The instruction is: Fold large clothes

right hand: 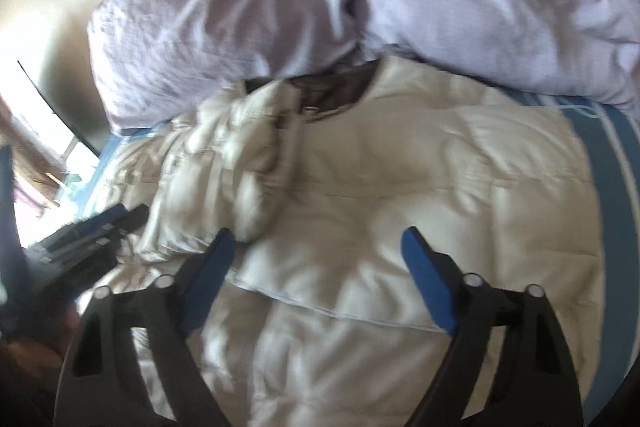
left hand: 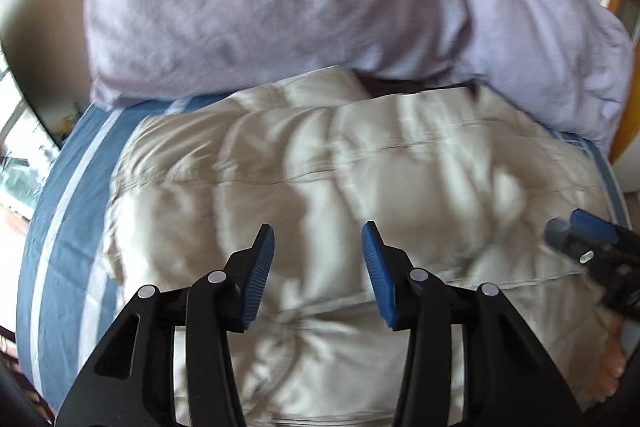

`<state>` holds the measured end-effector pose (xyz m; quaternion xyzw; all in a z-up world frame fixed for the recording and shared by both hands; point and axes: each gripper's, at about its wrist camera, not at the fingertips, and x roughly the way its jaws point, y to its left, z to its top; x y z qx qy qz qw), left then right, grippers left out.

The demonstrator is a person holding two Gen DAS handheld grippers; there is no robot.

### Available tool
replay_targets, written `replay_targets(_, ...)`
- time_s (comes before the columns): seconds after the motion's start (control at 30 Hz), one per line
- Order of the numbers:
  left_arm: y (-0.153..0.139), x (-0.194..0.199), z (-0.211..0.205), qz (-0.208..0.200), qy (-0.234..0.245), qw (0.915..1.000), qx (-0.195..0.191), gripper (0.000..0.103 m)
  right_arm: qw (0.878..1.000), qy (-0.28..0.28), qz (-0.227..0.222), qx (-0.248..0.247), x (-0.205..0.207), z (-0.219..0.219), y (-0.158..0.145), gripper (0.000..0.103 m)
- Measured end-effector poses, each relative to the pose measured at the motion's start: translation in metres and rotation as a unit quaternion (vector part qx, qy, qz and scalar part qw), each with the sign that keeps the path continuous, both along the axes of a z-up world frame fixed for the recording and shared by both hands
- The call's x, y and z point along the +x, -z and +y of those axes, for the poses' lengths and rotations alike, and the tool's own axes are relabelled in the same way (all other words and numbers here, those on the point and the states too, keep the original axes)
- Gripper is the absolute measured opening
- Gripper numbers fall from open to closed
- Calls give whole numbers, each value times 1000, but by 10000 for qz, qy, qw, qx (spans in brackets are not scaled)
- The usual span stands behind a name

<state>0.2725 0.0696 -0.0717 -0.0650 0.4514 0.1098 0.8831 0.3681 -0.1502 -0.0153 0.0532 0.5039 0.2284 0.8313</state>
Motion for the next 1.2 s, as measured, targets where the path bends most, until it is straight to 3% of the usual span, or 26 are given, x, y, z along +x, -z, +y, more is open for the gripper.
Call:
replay_targets(0.2,16,-4,25,219,-277,9993,-153,46,9987,-31,388,333,14,30,4,70)
replay_targets(0.3,15,-6,23,211,-235,9994,-136,50,9986,-148,481,177,17,44,12,45)
replay_targets(0.33,15,-5,22,206,-228,9994,-139,51,9983,-182,520,168,17,46,15,27)
replay_targets(0.37,14,-5,21,198,-220,9995,-146,52,9978,-199,597,224,19,48,19,16)
replay_targets(0.47,14,-5,20,179,-211,9995,-154,53,9979,-144,485,405,14,43,17,9)
replay_targets(0.67,10,-2,21,70,-216,9997,-133,54,9985,-158,134,500,-5,26,2,7)
replay_targets(0.9,17,4,16,135,-199,9996,-165,57,9981,-26,420,455,-28,8,19,6)
replay_targets(1.03,26,7,11,223,-205,9994,-181,59,9989,-135,368,266,-31,11,21,7)
replay_targets(1.1,31,9,10,277,-222,9992,-193,59,9993,-182,236,204,-31,12,14,12)
replay_targets(1.2,33,11,9,309,-244,9990,-198,59,9999,-148,-65,49,-32,12,1,29)
